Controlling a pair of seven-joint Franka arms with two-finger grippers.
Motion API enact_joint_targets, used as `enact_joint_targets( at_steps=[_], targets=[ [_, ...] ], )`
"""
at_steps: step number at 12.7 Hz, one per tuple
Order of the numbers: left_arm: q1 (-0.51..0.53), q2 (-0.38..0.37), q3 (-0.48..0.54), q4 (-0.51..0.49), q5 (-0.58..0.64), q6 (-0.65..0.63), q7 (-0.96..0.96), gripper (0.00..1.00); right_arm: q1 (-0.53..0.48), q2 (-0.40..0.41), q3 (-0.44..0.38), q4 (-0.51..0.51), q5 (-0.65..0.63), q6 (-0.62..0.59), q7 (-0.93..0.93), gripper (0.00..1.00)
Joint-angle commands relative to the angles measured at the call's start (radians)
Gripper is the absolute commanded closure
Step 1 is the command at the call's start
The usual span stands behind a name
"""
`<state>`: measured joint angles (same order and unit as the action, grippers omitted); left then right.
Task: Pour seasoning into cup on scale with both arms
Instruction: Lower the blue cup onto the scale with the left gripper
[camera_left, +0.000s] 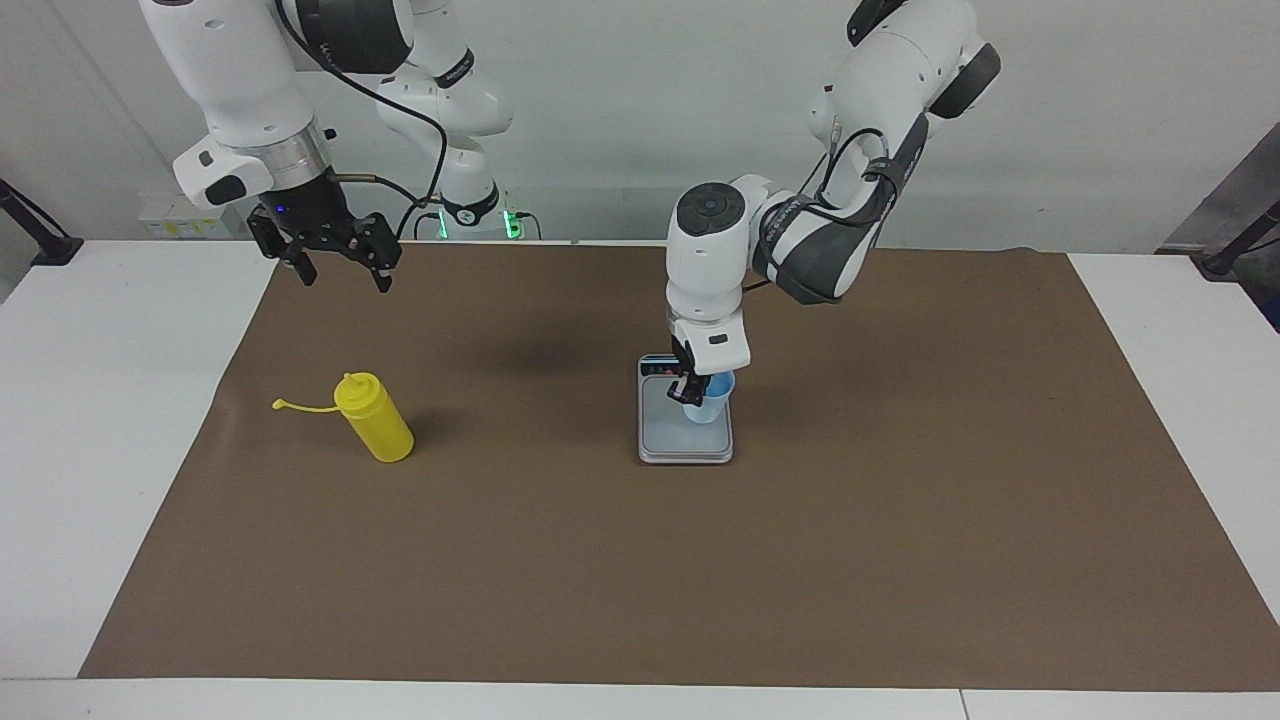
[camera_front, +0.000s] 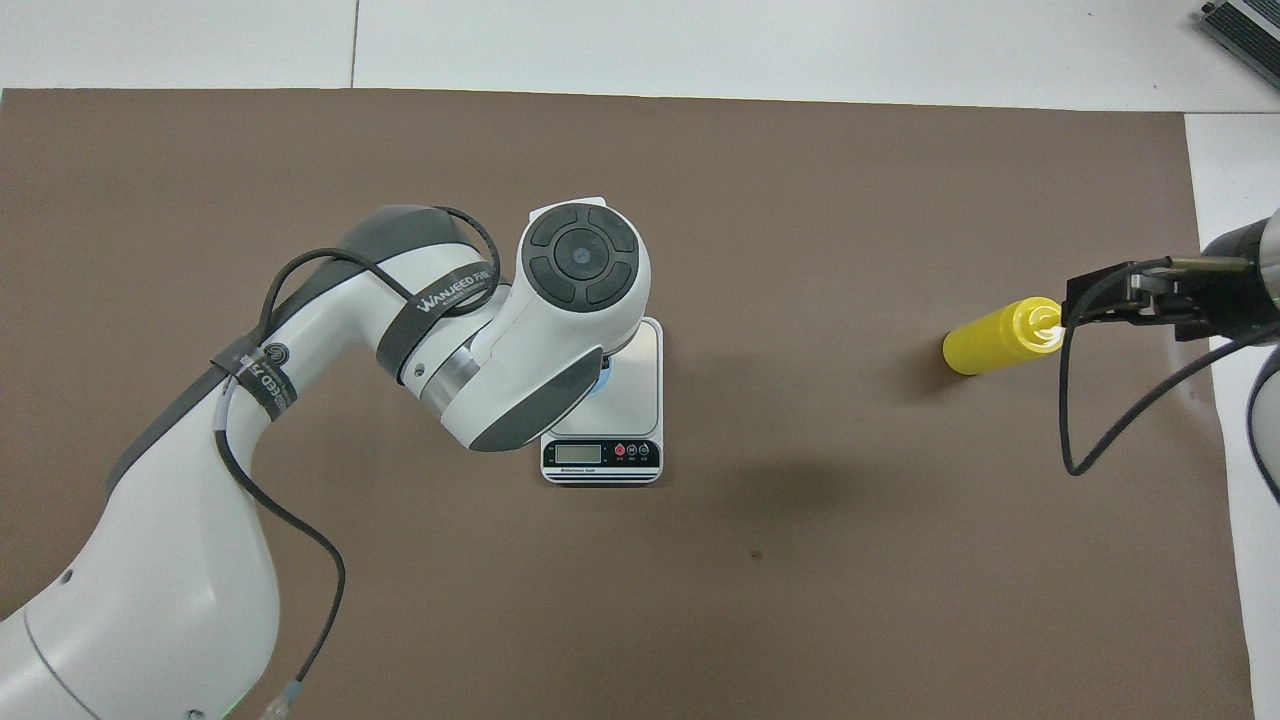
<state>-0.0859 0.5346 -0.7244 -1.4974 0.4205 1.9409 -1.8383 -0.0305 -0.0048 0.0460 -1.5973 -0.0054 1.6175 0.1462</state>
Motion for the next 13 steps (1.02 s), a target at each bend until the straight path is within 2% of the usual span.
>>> enact_joint_targets(
  at_steps=[1, 6, 13],
  targets=[
    [-0.005, 0.018, -0.006, -0.007, 0.037, 0.070, -0.042, 1.00, -0.014, -0.021, 0.006, -0.027, 0.015, 0.002, 0.004, 0.00],
    [-0.002, 0.008, -0.006, -0.061, 0.053, 0.085, -0.042, 1.00, -0.014, -0.021, 0.006, -0.029, 0.015, 0.016, -0.022, 0.00],
    [0.003, 0.007, -0.012, -0.066, 0.055, 0.072, -0.032, 1.00, -0.002, -0.021, 0.006, -0.027, -0.002, 0.021, -0.039, 0.00]
  ],
)
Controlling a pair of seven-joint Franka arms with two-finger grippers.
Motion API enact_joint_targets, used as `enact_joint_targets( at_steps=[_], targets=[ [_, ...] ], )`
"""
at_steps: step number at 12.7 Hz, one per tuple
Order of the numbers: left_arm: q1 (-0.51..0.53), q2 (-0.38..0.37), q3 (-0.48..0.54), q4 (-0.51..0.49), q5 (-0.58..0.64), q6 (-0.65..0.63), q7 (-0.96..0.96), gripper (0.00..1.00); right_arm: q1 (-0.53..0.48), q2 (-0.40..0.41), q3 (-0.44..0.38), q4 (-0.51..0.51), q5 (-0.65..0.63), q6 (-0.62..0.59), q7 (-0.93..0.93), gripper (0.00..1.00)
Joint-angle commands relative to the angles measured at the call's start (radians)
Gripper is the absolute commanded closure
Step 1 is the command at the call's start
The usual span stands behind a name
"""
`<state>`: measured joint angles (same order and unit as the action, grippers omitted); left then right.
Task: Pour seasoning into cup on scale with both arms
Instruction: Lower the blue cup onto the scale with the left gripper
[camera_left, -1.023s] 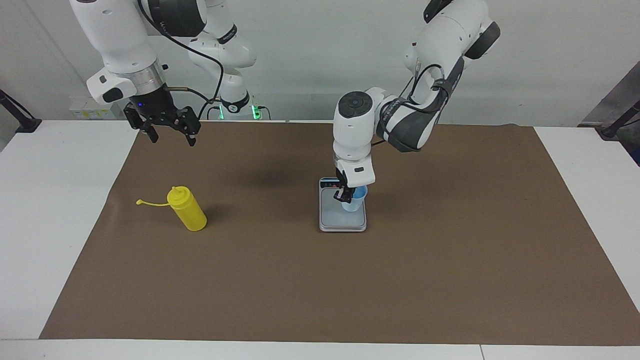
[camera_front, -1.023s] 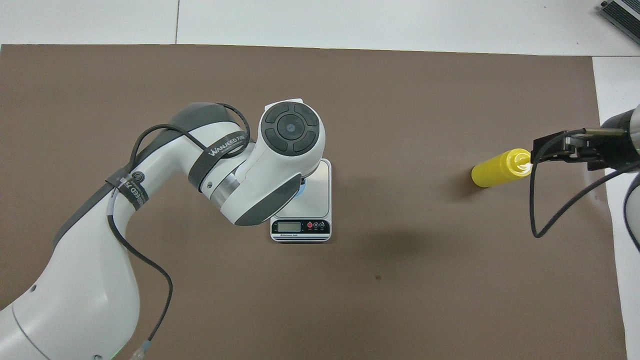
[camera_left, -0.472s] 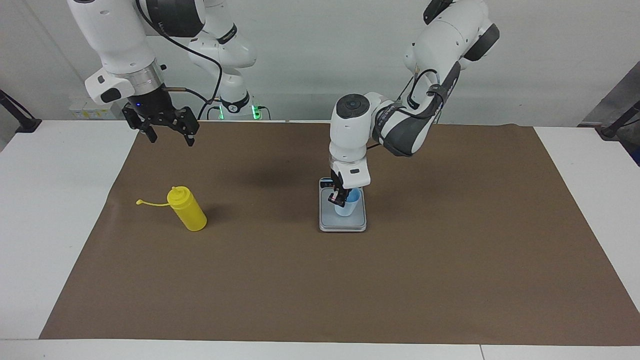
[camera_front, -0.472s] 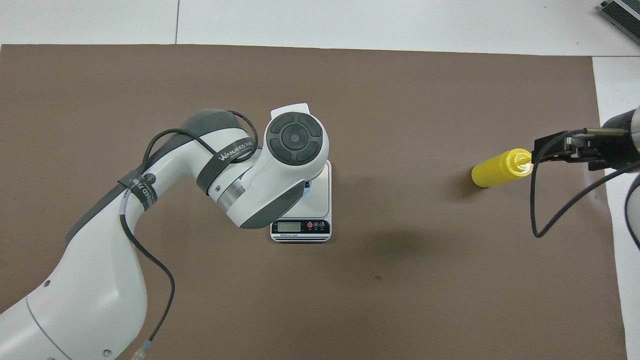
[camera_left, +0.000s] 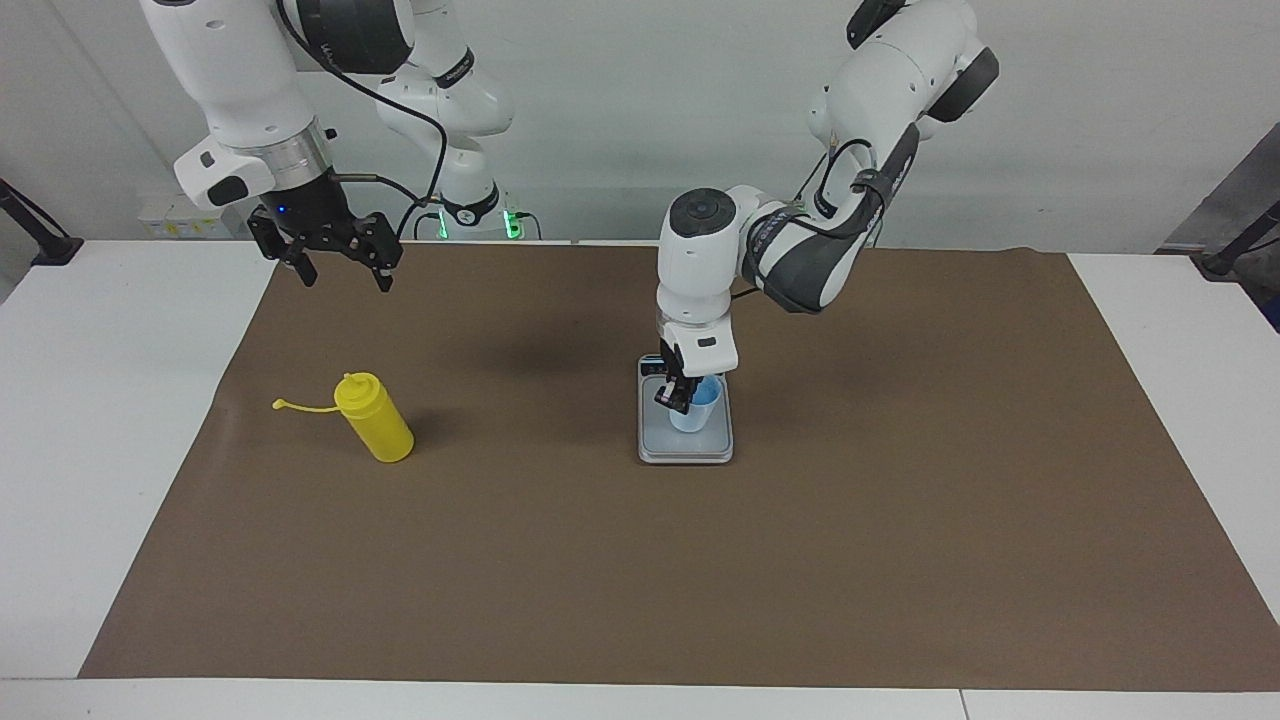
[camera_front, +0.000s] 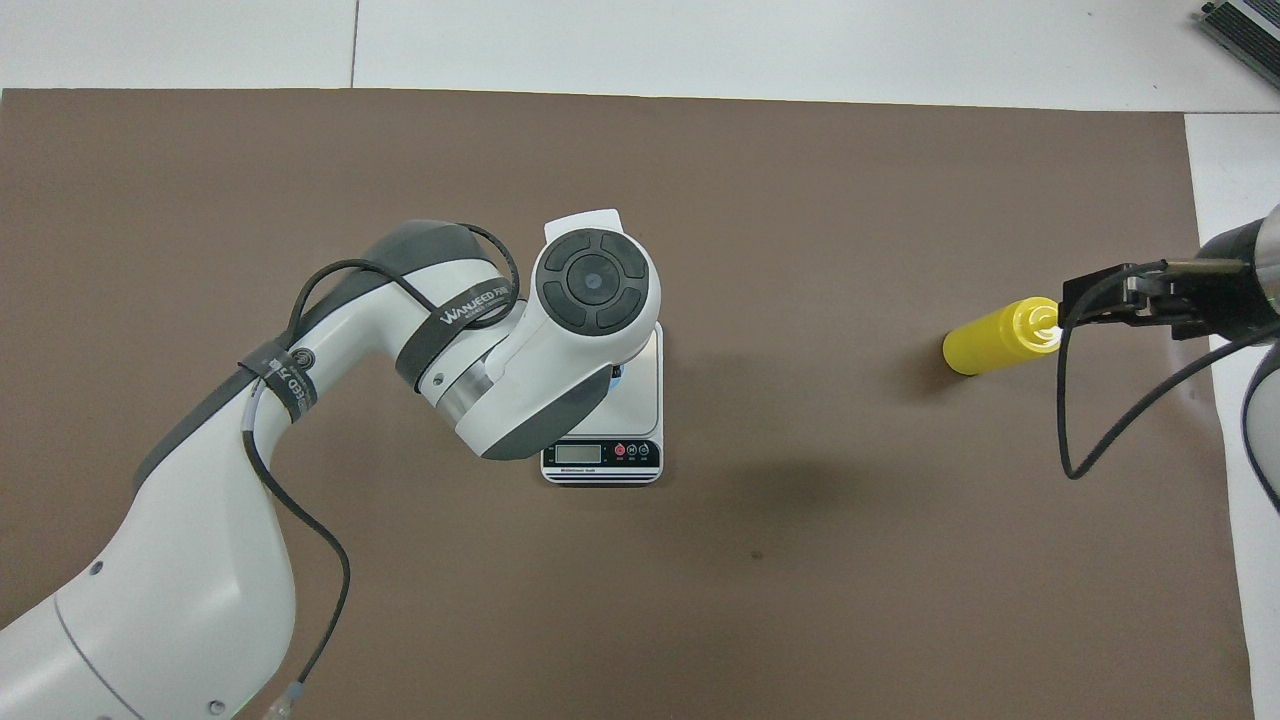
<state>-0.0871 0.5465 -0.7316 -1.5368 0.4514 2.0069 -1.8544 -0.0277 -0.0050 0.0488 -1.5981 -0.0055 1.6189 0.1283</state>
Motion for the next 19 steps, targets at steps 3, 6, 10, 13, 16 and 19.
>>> enact_joint_targets(
  at_steps=[3, 6, 10, 13, 16, 19],
  targets=[
    [0.007, -0.004, -0.012, -0.016, 0.027, -0.037, -0.014, 1.00, -0.005, -0.021, 0.003, -0.028, -0.004, 0.021, -0.021, 0.00],
    [0.010, -0.004, -0.019, -0.011, 0.027, -0.050, -0.013, 1.00, -0.005, -0.023, 0.003, -0.031, -0.004, 0.021, -0.019, 0.00],
    [0.012, -0.004, -0.020, -0.011, 0.027, -0.068, -0.013, 1.00, -0.005, -0.024, 0.005, -0.040, -0.002, 0.021, -0.021, 0.00],
    [0.012, -0.004, -0.020, -0.013, 0.027, -0.060, -0.013, 0.79, -0.006, -0.046, 0.005, -0.081, -0.002, 0.032, -0.044, 0.00],
    [0.013, -0.004, -0.020, -0.011, 0.027, -0.065, -0.013, 0.59, -0.030, -0.078, 0.005, -0.153, 0.001, 0.105, -0.157, 0.00],
    [0.013, 0.003, -0.020, 0.012, 0.026, -0.083, -0.013, 0.57, -0.075, -0.122, 0.005, -0.271, 0.024, 0.229, -0.312, 0.00]
  ],
)
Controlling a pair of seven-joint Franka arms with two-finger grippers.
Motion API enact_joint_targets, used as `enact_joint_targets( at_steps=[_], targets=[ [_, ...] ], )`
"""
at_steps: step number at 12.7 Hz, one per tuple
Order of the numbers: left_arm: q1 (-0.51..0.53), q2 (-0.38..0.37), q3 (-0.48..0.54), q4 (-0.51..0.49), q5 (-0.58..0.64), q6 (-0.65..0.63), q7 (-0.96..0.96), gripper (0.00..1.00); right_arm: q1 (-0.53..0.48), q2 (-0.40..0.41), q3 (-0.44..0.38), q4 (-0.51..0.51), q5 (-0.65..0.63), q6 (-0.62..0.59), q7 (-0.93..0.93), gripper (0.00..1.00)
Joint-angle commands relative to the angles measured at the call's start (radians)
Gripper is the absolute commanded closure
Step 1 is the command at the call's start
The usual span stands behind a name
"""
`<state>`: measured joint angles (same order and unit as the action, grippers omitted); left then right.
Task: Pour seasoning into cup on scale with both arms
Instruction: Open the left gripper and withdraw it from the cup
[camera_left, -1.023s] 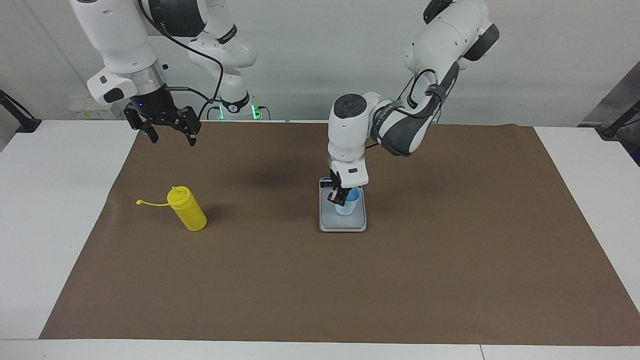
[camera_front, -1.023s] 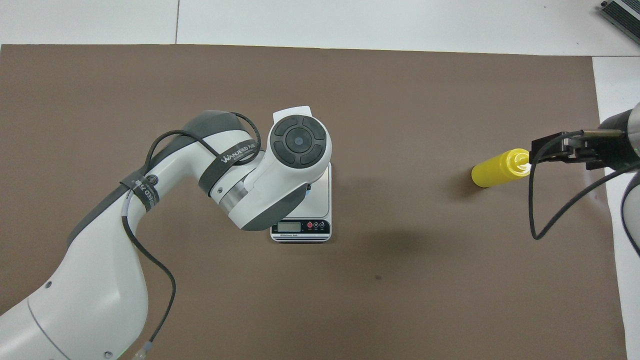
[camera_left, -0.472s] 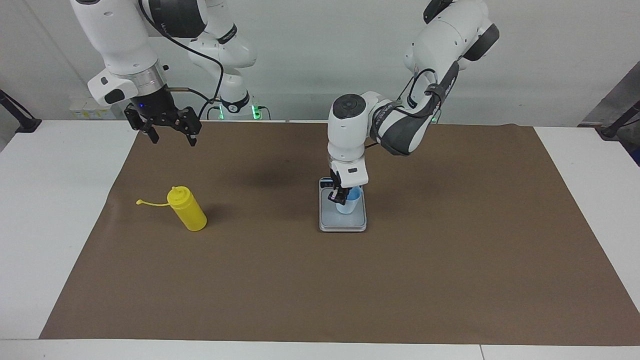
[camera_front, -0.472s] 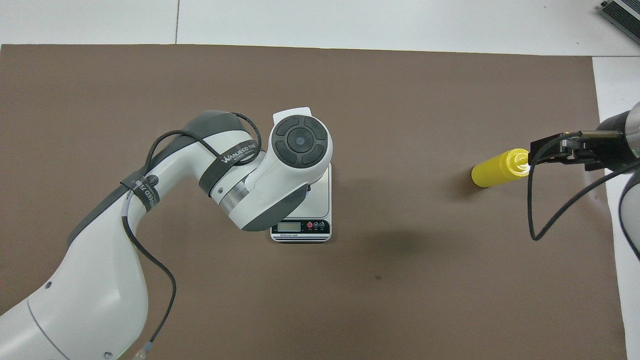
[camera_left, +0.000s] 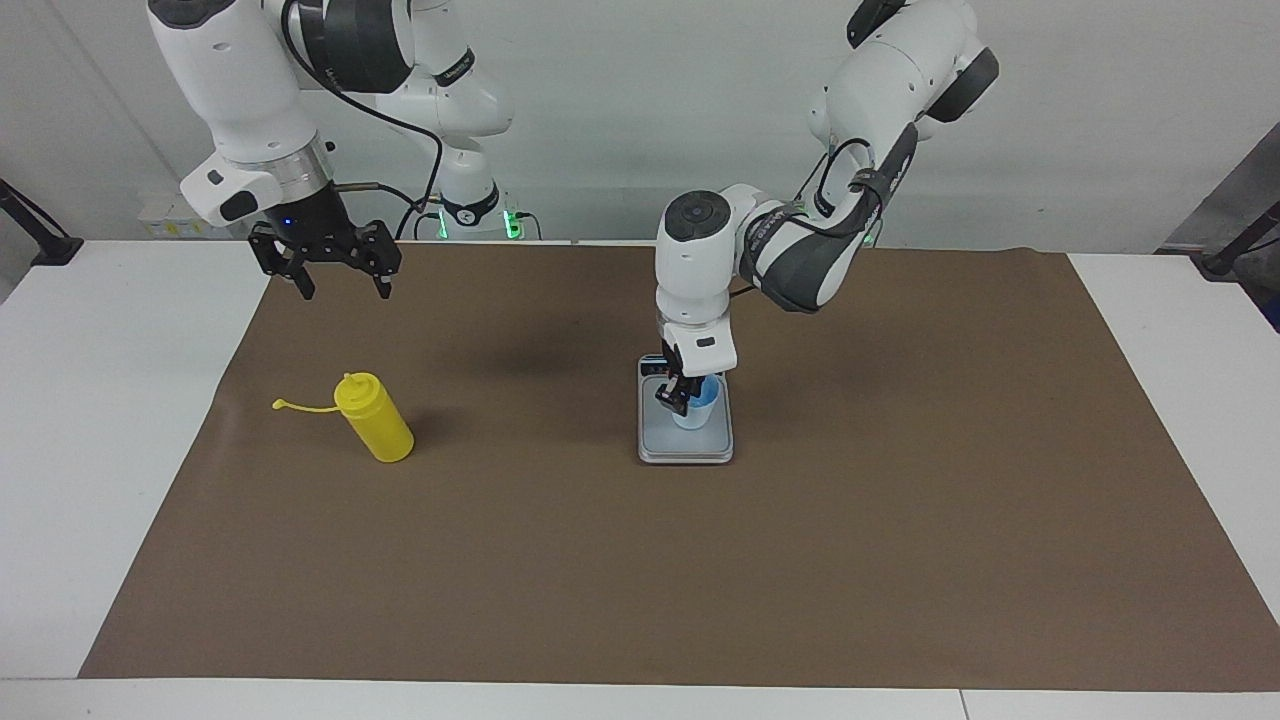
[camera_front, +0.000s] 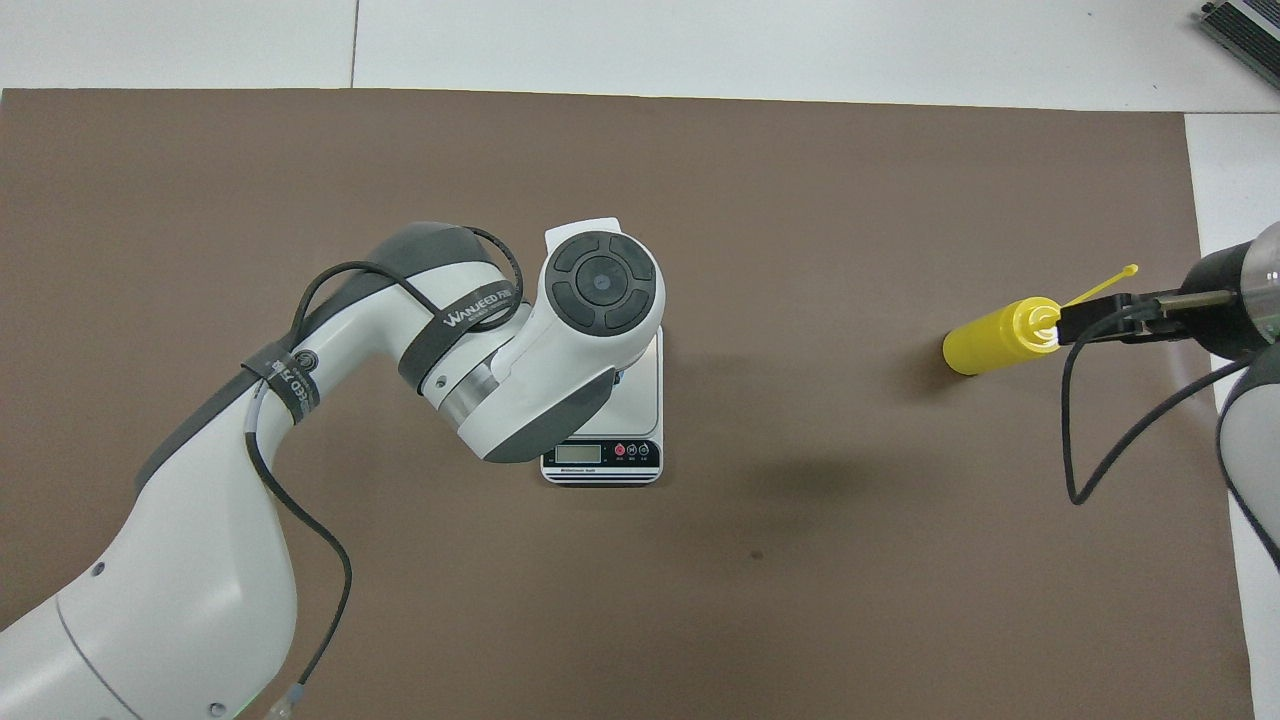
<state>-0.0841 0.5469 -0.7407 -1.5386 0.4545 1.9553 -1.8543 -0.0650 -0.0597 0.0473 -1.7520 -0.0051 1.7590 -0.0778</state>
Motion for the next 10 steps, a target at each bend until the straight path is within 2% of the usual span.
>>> enact_joint_targets(
  at_steps=[1, 4, 8, 10],
  targets=[
    [0.010, 0.005, -0.011, 0.035, 0.021, -0.051, -0.011, 0.57, -0.051, -0.081, 0.005, -0.153, 0.037, 0.134, -0.167, 0.00],
    [0.012, 0.005, -0.020, 0.116, 0.013, -0.116, -0.008, 0.57, -0.123, -0.121, 0.003, -0.276, 0.160, 0.270, -0.369, 0.00],
    [0.049, -0.007, -0.046, 0.210, 0.007, -0.214, 0.013, 0.55, -0.222, -0.112, 0.003, -0.345, 0.334, 0.323, -0.716, 0.00],
    [0.073, -0.015, -0.037, 0.213, 0.006, -0.255, 0.148, 0.55, -0.275, -0.095, 0.003, -0.376, 0.420, 0.344, -0.897, 0.00]
  ],
)
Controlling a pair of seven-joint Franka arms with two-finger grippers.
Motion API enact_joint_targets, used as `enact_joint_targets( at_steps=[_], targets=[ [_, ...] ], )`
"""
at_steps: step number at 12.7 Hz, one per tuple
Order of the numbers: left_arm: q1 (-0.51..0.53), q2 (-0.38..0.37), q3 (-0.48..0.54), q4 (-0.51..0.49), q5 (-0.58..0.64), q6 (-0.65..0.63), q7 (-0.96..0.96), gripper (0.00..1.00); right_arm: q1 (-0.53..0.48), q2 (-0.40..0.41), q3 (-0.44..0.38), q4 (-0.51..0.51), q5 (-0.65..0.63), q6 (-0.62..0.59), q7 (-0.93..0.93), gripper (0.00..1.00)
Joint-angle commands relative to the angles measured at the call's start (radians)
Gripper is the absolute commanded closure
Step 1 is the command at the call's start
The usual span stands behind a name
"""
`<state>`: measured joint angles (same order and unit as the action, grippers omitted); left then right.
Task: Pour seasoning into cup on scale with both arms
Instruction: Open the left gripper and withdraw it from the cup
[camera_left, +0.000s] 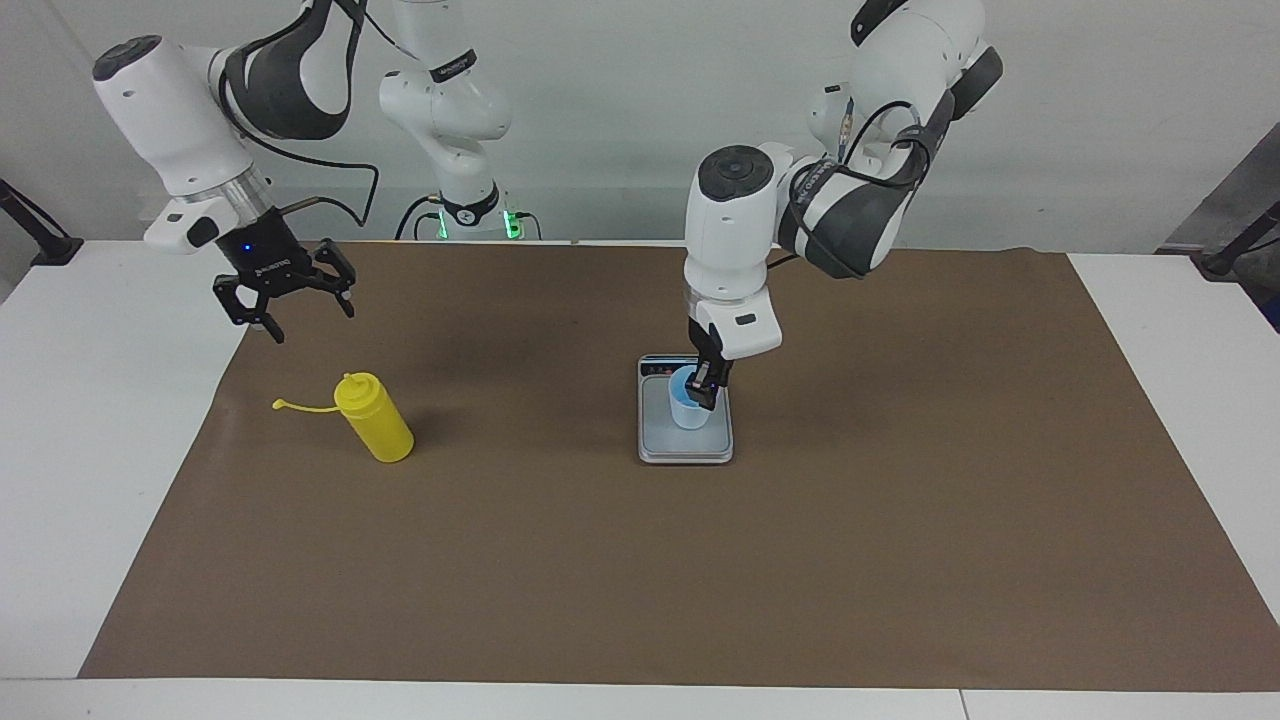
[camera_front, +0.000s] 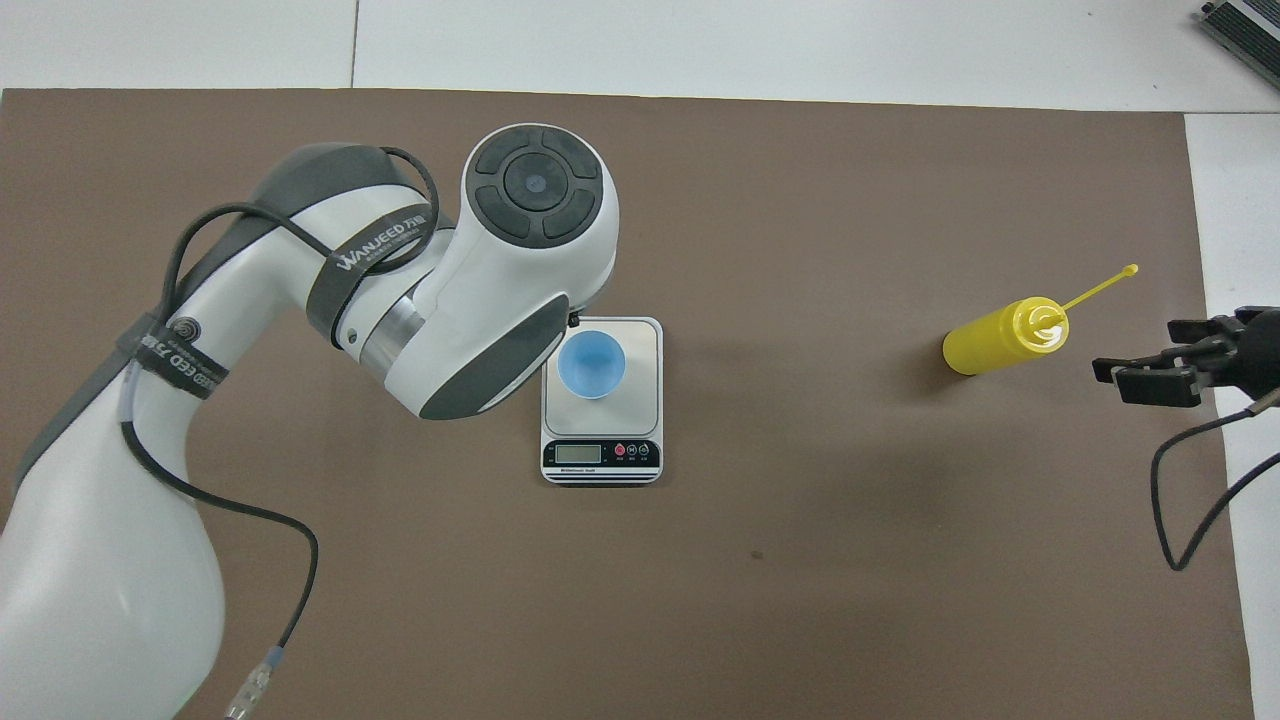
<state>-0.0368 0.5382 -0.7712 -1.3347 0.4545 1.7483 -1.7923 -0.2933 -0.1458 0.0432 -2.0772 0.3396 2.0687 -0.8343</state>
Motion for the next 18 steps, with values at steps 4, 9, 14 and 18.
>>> enact_joint_targets(
  at_steps=[4, 9, 14, 18],
  targets=[
    [0.080, -0.049, 0.097, 0.083, -0.089, -0.168, 0.454, 0.52, -0.205, 0.135, 0.007, -0.055, 0.322, 0.036, -0.597, 0.00],
    [0.080, -0.161, 0.413, 0.083, -0.299, -0.214, 0.892, 0.49, -0.225, 0.241, 0.007, -0.058, 0.527, 0.031, -0.906, 0.00],
    [0.080, -0.256, 0.665, 0.057, -0.413, -0.277, 1.383, 0.45, -0.199, 0.328, 0.010, -0.063, 0.677, 0.019, -1.132, 0.00],
    [0.078, -0.351, 0.713, -0.094, -0.413, -0.283, 1.576, 0.44, -0.196, 0.423, 0.010, -0.051, 0.854, -0.041, -1.262, 0.00]
  ],
)
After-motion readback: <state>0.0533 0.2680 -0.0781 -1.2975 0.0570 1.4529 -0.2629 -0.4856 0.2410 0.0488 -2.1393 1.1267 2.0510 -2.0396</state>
